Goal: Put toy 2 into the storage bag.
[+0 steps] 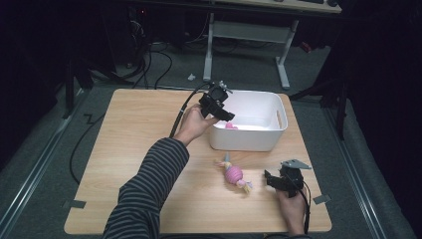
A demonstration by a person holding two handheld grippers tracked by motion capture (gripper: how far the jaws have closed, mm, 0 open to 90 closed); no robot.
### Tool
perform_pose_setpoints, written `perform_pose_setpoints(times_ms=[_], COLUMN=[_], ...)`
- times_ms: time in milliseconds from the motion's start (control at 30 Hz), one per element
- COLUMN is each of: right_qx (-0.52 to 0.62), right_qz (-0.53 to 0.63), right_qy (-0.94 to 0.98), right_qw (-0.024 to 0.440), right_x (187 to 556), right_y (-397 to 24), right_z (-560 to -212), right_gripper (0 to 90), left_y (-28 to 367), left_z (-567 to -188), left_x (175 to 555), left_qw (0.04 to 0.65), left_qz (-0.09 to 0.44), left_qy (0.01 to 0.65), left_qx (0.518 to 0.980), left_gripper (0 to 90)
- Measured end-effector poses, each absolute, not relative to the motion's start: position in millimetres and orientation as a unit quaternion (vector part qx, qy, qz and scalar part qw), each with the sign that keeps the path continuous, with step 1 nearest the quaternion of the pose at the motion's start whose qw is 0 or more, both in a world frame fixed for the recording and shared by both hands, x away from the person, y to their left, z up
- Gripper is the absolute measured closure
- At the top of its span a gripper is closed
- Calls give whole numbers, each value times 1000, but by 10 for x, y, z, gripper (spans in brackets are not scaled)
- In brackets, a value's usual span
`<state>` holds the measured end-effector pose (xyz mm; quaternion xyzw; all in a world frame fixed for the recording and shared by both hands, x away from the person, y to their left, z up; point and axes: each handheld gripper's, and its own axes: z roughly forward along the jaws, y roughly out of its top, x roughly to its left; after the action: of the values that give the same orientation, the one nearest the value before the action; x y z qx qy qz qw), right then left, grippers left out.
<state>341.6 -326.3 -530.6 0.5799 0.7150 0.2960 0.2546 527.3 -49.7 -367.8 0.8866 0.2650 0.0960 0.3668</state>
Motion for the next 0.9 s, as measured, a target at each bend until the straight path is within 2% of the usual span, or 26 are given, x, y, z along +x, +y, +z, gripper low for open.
perform_pose_setpoints(times_ms=[433, 900], right_qx=[580, 581], right_qz=[296, 296], right_qy=[715, 714], right_qw=[255, 255], right_x=[3417, 3417], right_y=[-3263, -3262], right_z=[-5307, -5307], right_gripper=[251, 251], left_y=[87, 723], left_z=[-3537, -3612], left_x=[5032, 4765], left_qw=[413, 427], left_qz=[116, 138], left_qy=[293, 329], left_qx=[854, 831], left_gripper=[377, 371])
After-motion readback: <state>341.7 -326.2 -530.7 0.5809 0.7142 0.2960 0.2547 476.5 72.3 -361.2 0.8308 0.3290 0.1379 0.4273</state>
